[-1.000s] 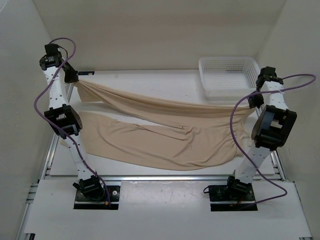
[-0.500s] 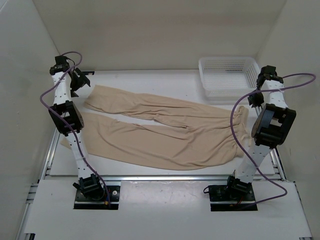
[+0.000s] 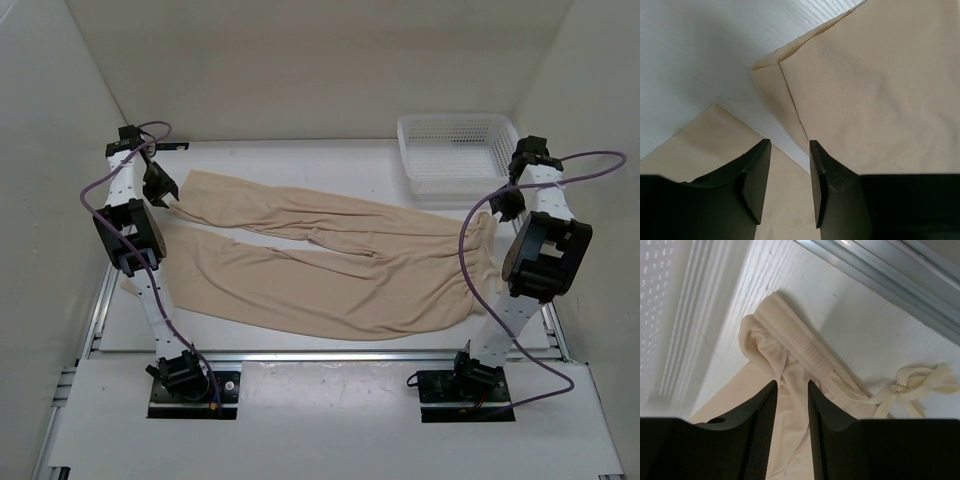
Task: Fold and stack the trousers
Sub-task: Flatten the trousers out
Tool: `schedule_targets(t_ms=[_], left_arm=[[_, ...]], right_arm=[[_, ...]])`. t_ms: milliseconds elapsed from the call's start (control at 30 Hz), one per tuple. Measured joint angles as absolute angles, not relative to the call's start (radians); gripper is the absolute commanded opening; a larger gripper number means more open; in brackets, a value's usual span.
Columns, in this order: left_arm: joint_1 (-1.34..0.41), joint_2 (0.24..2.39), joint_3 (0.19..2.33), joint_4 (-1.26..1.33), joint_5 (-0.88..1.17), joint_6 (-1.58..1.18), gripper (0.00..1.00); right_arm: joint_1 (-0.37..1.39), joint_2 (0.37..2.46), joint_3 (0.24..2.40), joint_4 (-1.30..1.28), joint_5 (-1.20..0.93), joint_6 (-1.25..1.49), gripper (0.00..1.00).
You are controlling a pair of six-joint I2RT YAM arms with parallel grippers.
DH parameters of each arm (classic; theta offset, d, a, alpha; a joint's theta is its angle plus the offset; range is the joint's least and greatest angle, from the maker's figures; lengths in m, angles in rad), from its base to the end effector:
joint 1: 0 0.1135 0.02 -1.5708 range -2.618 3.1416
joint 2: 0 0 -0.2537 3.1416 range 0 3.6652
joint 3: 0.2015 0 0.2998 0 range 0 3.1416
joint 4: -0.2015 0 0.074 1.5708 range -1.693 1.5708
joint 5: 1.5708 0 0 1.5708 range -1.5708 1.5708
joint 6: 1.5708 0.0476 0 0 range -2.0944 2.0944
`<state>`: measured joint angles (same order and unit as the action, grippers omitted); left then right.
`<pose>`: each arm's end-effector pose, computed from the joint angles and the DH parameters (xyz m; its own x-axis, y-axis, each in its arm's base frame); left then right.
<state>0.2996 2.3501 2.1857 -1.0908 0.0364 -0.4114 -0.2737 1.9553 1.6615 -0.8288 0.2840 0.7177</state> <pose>0.5123 0.1564 0.1895 -0.7189 -0.6403 -0.2707 -0.6236 0.7660 -0.1558 0.4446 -0.1387 0.2132 -0.4061 0.7697 -0.4925 0.8542 0.5113 0.0948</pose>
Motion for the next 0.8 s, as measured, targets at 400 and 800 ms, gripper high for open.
schedule_targets(t_ms=[400, 800], left_arm=[[0.276, 2.467, 2.188, -1.083, 0.038, -0.426, 0.11], [0.290, 2.402, 2.153, -1.087, -0.012, -0.435, 0.11]], right_arm=[[-0.274, 1.831, 1.565, -0.826, 0.281, 0.714, 0.36], [-0.274, 1.763, 1.564, -0.836, 0.281, 0.703, 0.36]])
